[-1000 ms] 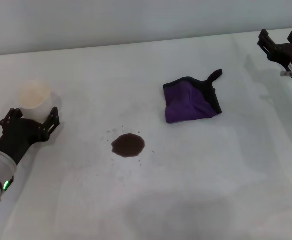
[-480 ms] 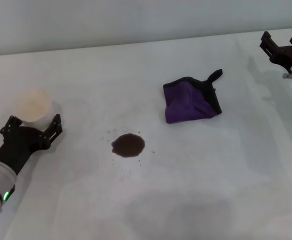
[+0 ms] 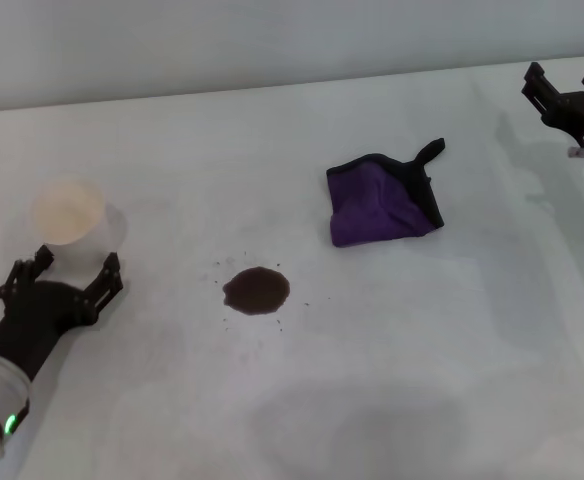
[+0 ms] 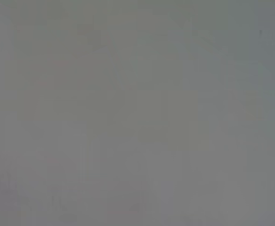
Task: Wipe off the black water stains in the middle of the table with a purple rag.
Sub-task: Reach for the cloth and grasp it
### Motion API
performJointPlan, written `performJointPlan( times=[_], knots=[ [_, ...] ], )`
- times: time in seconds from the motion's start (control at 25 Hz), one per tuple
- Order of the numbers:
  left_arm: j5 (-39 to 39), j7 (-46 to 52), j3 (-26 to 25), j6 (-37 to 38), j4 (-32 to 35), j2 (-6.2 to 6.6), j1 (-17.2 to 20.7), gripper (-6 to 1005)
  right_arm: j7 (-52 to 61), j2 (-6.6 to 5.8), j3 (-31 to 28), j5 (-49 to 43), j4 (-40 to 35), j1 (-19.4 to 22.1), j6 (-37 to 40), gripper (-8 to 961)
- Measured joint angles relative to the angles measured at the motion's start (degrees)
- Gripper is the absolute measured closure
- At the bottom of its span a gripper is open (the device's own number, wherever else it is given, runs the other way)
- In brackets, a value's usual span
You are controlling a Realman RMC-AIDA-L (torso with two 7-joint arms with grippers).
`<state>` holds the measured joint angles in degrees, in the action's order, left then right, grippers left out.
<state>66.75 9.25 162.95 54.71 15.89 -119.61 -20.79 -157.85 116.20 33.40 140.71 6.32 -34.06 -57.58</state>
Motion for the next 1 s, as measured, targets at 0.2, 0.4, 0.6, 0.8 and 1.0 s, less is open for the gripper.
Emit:
performJointPlan(
  times=[0.2,0.4,0.6,0.8,1.0],
  knots=[
    [0.0,0.2,0.0,0.8,1.6,0.09,2.9,105,0.0,-0.07,0.0,0.0,-0.3,0.2,0.0,92],
    [0.2,0.3,0.0,5.9,3.7,0.13,8.1,106,3.2,-0.37,1.1,-1.3,-1.0,0.2,0.0,92],
    [3.5,1.9,0.0,14.1,3.9,0.06,12.6,106,20.5,-0.98,10.2,-13.8,-10.4,1.2,2.9,92],
    [6.9,3.6,0.0,18.0,3.1,0.28,13.4,105,52.1,-2.07,27.3,-32.5,-31.8,4.5,12.0,92],
    [8.6,4.0,0.0,18.1,2.2,0.4,12.0,105,78.4,-2.6,38.2,-62.0,-54.2,6.1,12.5,92]
  ],
)
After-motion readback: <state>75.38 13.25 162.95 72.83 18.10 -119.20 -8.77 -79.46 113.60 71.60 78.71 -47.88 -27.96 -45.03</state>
